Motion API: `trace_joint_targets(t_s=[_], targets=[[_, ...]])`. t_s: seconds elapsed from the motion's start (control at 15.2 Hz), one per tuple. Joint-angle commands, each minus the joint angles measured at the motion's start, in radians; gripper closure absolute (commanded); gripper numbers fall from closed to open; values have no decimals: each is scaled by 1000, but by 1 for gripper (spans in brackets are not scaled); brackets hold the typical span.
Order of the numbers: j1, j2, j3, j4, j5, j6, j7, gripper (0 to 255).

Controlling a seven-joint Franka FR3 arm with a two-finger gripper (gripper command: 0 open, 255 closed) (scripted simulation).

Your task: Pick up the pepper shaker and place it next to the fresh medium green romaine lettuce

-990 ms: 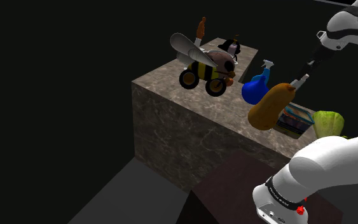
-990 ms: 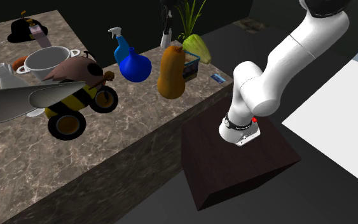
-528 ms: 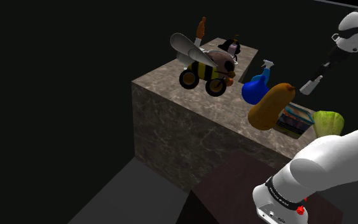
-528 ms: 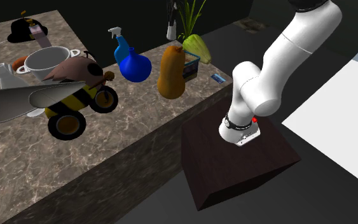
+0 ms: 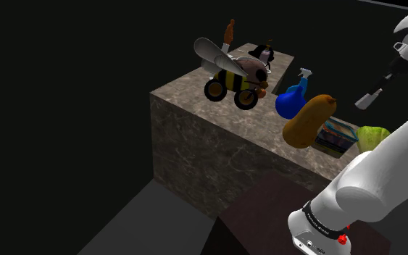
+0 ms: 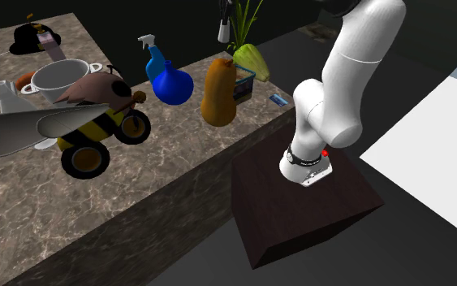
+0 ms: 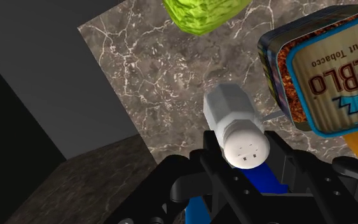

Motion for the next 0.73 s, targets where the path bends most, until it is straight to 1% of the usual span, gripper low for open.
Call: trace_joint_targets(t_s=[0.0, 0.33, 0.66], targets=[[2, 19, -15, -14, 22, 21, -22, 255], [2, 35, -23, -77, 42, 86, -41, 255], [-4, 78, -35, -132, 94, 146, -83, 255]])
